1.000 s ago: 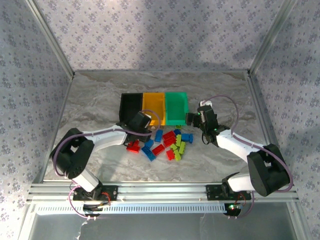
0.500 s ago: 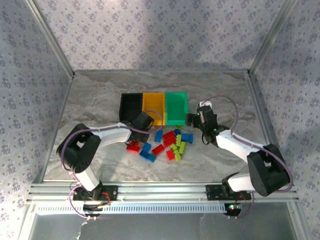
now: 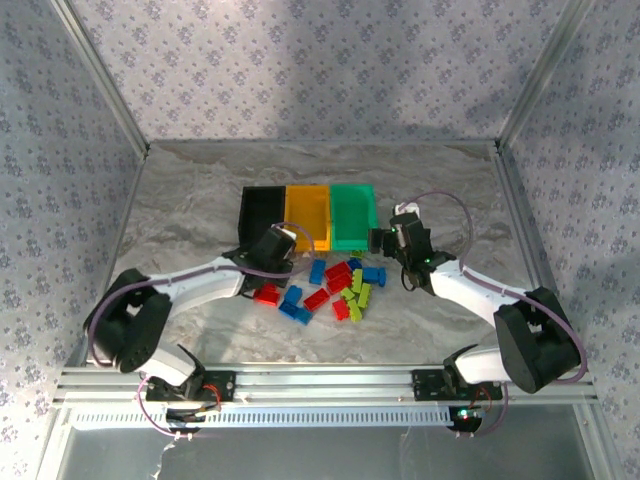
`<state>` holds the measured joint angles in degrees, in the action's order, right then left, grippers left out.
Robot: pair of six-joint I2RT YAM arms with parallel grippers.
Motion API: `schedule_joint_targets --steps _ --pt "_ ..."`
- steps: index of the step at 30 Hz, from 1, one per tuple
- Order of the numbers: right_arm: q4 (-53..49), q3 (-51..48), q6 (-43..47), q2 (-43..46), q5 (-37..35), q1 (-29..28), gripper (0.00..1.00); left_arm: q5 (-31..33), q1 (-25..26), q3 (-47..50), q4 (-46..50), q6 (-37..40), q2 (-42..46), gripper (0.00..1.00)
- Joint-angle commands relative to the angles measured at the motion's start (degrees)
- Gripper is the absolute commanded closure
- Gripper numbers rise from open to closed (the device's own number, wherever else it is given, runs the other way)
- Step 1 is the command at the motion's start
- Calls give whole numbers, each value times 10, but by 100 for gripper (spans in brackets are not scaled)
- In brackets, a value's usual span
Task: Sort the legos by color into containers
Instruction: Pick up the lego from the center of the table, then place the lego in the container.
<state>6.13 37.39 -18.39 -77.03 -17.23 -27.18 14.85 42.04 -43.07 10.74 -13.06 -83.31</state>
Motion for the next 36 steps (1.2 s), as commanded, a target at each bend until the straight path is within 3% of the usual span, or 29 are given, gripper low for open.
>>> schedule_joint_targets --steps 1,7,19,21,24,27,30,36 --pt "-8 15 8 -1 -15 -6 0 10 5 22 -59 7 49 79" --pt "-17 23 6 -3 -1 -8 0 -4 4 -95 -7 10 13 79" --pt "-23 21 3 10 0 -6 0 23 4 -426 183 -9 -239 77" --pt "-23 19 2 12 0 -4 0 29 5 -460 202 -9 -269 74" --pt "-22 17 1 15 0 -4 0 34 4 -497 235 -17 -295 57" --pt "-25 16 0 20 -1 -2 0 -1 12 -484 224 -21 -275 48" --pt "-20 11 -7 23 -1 0 0 5 35 -456 210 -20 -236 42" --pt "-16 6 -21 18 11 14 0 15 103 -368 186 -14 -155 42"
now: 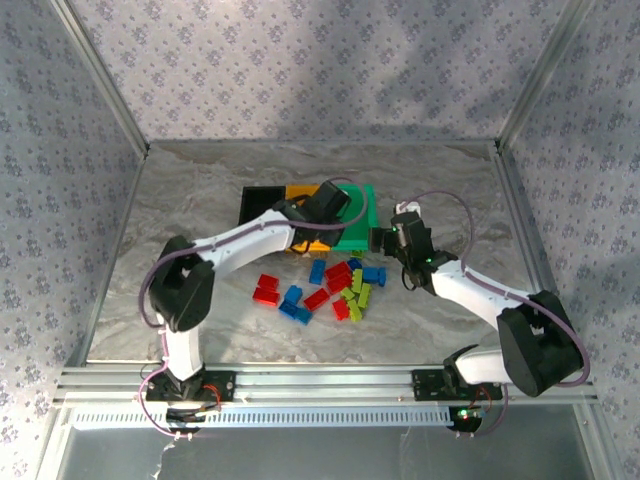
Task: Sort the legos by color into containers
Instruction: Move the lego to the bottom-center of the table.
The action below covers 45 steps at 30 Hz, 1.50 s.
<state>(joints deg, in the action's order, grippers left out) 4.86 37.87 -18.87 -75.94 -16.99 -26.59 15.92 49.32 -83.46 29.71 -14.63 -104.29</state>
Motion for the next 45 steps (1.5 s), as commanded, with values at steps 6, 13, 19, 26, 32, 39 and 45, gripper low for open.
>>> schedule_joint_targets --steps 6,13,19,26,32,39,45 --pt "0 0 -26 -1 25 23 0 -42 117 192 -116 -11 141 42" --pt "5 -1 -37 -8 41 32 0 -71 204 266 -186 34 148 40" --pt "1 -3 -37 -5 42 38 0 -104 220 241 -140 62 95 40" --pt "1 -7 -39 1 42 42 0 -121 227 213 -115 76 50 39" --pt "3 -7 -42 2 49 44 0 -118 231 176 -99 83 11 40" --pt "1 -8 -42 6 50 46 0 -127 231 133 -68 84 -37 40" --pt "-1 -10 -40 15 47 47 0 -158 236 111 -63 86 -54 40"
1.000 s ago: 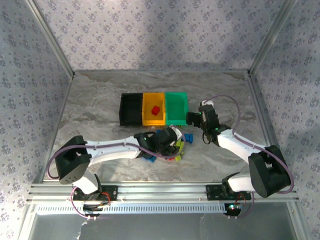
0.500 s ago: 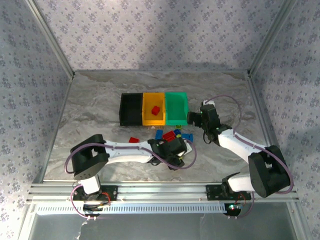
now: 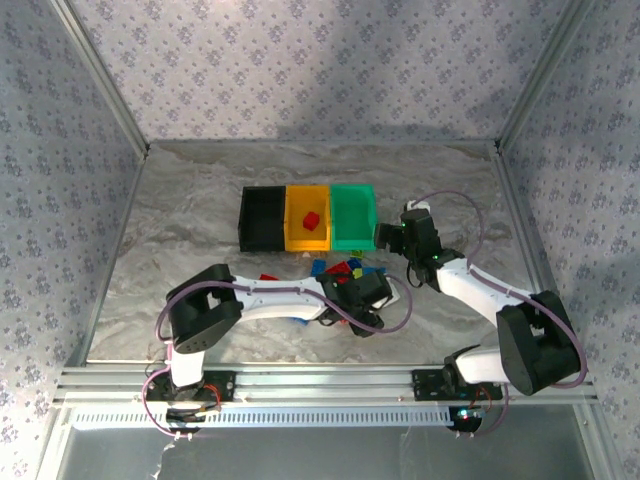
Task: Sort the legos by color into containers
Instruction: Move the lego to the bottom-center of the table.
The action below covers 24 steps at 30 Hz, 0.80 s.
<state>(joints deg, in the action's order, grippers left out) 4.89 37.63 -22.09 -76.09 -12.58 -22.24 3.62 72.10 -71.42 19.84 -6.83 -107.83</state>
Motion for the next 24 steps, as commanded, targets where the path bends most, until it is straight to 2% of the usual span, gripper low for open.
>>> schedule_joint_targets --steps 1,7,11,16,19,24 --pt "-1 -8 -8 17 2 4 0 -35 8 -11 38 7 -19 40" --pt "1 -12 -12 21 5 8 0 -41 9 -13 28 2 -9 41" --pt "0 -12 -15 24 9 9 0 -42 10 -57 58 -6 -35 41" --pt "7 -19 -16 26 7 12 0 9 12 -52 44 -26 -29 39" --pt "4 -17 -19 22 12 20 0 18 9 -38 34 -37 -2 37" --pt "5 -22 -19 30 12 22 0 -33 -16 -14 15 -60 31 34"
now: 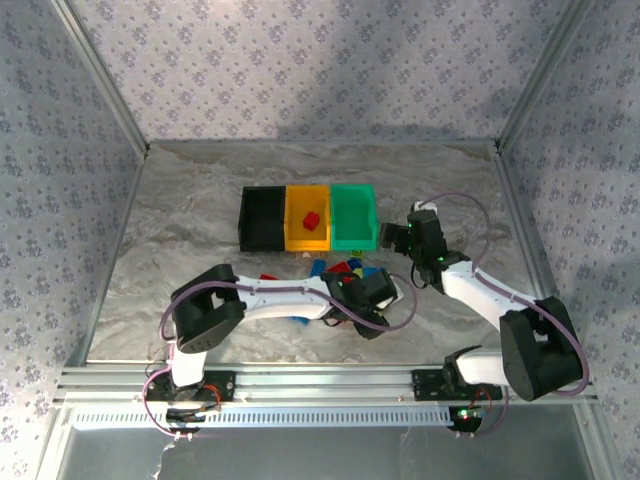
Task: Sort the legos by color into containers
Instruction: Move the lego to the bottom-center of the table, then pick up the lego from the middle-left of the table.
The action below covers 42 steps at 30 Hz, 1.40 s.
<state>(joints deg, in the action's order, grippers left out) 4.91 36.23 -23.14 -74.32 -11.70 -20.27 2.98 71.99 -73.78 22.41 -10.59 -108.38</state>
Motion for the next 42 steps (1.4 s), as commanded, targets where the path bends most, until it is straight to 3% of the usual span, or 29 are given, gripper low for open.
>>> schedule_joint_targets --steps 1,6,13,27,30,34,42 --pt "4 -8 -9 14 3 3 0 -37 -22 12 -12 -30 40 34" --pt "3 -9 -10 24 10 7 0 -104 -52 -14 8 -67 37 32" --pt "3 -11 -14 28 16 11 0 -120 -53 -79 90 -96 -1 29" --pt "5 -13 -16 24 18 14 0 -83 -45 -121 133 -102 -52 23" --pt "6 -13 -16 23 17 14 0 -77 -40 -139 148 -123 -66 23" --pt "7 -12 -18 23 22 15 0 -13 -23 -190 218 -164 -92 24" --pt "5 -12 -19 21 24 16 0 8 -11 -233 266 -274 -116 24"
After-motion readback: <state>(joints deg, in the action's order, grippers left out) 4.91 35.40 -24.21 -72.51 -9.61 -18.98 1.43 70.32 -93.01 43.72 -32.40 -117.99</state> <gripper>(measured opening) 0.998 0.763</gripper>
